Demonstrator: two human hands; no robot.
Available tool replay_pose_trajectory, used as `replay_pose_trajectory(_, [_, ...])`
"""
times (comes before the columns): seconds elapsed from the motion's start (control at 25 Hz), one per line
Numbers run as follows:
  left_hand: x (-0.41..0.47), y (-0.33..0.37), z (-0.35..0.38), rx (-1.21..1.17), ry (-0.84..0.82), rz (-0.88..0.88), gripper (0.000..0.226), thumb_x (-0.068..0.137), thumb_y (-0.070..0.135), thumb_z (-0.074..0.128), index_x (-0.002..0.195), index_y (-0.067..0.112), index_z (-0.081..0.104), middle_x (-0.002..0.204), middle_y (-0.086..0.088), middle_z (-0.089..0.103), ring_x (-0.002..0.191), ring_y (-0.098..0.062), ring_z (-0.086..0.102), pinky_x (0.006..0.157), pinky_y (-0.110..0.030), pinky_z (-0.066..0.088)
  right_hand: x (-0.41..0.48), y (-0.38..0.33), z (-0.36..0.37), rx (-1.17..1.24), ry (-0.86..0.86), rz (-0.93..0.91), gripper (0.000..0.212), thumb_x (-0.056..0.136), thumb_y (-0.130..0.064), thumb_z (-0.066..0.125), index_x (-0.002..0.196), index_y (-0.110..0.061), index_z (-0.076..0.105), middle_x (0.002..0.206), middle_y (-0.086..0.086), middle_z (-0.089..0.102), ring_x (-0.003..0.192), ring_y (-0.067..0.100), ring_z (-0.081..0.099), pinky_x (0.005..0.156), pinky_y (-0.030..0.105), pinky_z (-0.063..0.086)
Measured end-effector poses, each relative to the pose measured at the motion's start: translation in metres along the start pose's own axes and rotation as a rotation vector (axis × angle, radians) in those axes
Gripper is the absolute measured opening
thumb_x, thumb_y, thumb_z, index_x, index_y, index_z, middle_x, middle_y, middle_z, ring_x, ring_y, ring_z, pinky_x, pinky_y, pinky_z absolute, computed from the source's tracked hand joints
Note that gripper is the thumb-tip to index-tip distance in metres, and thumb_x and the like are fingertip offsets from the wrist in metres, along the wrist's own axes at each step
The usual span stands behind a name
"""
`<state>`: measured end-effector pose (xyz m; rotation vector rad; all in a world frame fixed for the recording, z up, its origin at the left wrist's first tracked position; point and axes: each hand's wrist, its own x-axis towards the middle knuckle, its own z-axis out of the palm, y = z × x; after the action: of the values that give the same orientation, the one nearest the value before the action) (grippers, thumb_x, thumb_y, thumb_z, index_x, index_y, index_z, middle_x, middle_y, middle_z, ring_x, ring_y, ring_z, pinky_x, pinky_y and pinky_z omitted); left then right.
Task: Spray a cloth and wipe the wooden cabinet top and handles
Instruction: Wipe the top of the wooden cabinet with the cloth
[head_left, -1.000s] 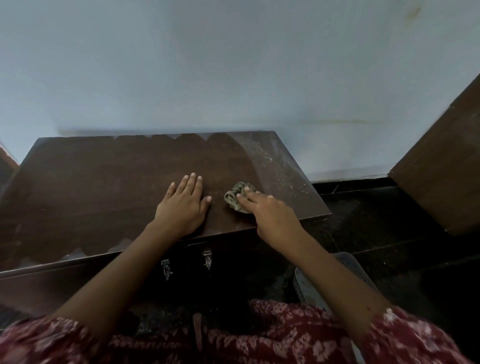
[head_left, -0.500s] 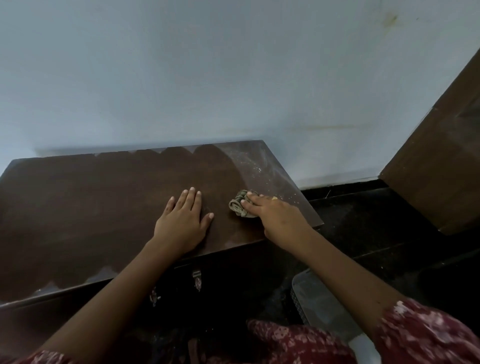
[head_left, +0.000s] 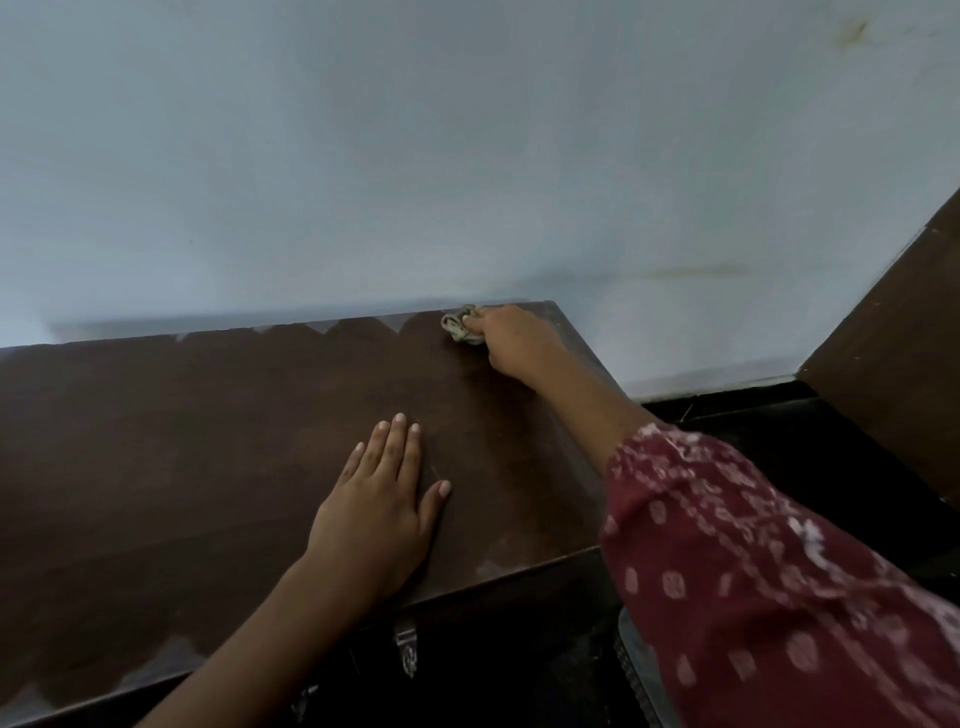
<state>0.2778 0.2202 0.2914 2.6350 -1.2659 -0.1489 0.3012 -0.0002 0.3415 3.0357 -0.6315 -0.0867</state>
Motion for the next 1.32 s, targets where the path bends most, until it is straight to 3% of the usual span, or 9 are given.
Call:
replay_pose_trajectory(0.24, [0.004, -0.003, -0.002, 0.01, -0.065, 0.006, 0.067, 0.096, 0.049, 0.014, 0.147, 0.014, -0.011, 0.158, -0.003, -0.015, 0.145, -0.014, -0.015, 0.115, -0.026, -0.009, 0.018, 0.013, -0.001, -0.07, 0.064, 0.037, 0.043, 0.091, -0.005, 0.042, 0.132, -0.017, 0.048, 0.13, 0.014, 0.054, 0.114, 0.031, 0.055, 0.09, 0.039, 0.047])
replay_pose_trajectory(0.32, [0.004, -0.002, -0.002, 0.011, -0.07, 0.0, 0.067, 0.096, 0.049, 0.015, 0.148, 0.014, -0.01, 0.159, -0.004, -0.014, 0.146, -0.015, -0.014, 0.116, -0.027, -0.007, 0.003, 0.016, 0.002, -0.085, 0.07, 0.031, 0.044, 0.089, -0.004, 0.043, 0.131, -0.016, 0.049, 0.133, 0.013, 0.054, 0.116, 0.031, 0.054, 0.093, 0.039, 0.046])
replay_pose_trajectory(0.44, [0.005, -0.002, -0.001, 0.007, -0.088, -0.007, 0.067, 0.097, 0.048, 0.017, 0.148, 0.012, -0.007, 0.159, -0.005, -0.012, 0.146, -0.017, -0.012, 0.117, -0.029, -0.005, -0.035, 0.018, 0.008, -0.016, 0.065, 0.037, 0.049, 0.088, -0.002, 0.043, 0.134, -0.018, 0.046, 0.141, 0.009, 0.049, 0.124, 0.033, 0.048, 0.102, 0.043, 0.042])
replay_pose_trajectory(0.76, [0.001, 0.006, -0.006, -0.012, -0.105, -0.036, 0.064, 0.098, 0.042, 0.019, 0.148, 0.008, -0.002, 0.159, -0.009, -0.008, 0.147, -0.02, -0.008, 0.119, -0.035, -0.002, -0.158, -0.005, 0.016, 0.1, 0.035, 0.082, 0.06, 0.088, 0.0, 0.043, 0.143, -0.022, 0.031, 0.154, 0.004, 0.029, 0.132, 0.031, 0.04, 0.102, 0.045, 0.04])
replay_pose_trajectory(0.92, [-0.003, 0.026, -0.008, -0.045, -0.007, 0.14, 0.062, 0.099, 0.035, 0.027, 0.149, 0.011, 0.0, 0.16, -0.007, -0.003, 0.147, -0.017, -0.005, 0.118, -0.033, -0.002, -0.207, -0.007, 0.019, 0.16, 0.035, 0.058, 0.064, 0.089, 0.001, 0.041, 0.145, -0.026, 0.025, 0.157, -0.001, 0.022, 0.141, 0.023, 0.026, 0.109, 0.04, 0.034])
replay_pose_trajectory(1.08, [-0.007, 0.064, 0.001, -0.105, -0.079, 0.405, 0.059, 0.099, 0.036, 0.027, 0.149, 0.018, 0.002, 0.16, 0.001, 0.003, 0.147, -0.011, -0.002, 0.116, -0.026, -0.005, -0.235, 0.006, 0.023, 0.159, 0.053, 0.03, 0.064, 0.09, -0.001, 0.04, 0.145, -0.028, 0.024, 0.157, -0.005, 0.022, 0.142, 0.017, 0.025, 0.11, 0.033, 0.032])
replay_pose_trajectory(1.32, [0.016, 0.088, 0.013, -0.007, -0.086, 0.386, 0.056, 0.1, 0.036, 0.021, 0.149, 0.014, 0.006, 0.16, -0.002, 0.007, 0.147, -0.013, 0.001, 0.118, -0.03, -0.001, -0.223, 0.028, 0.017, 0.134, 0.032, 0.047, 0.064, 0.09, -0.004, 0.042, 0.145, -0.03, 0.023, 0.157, -0.007, 0.02, 0.143, 0.016, 0.024, 0.112, 0.031, 0.029])
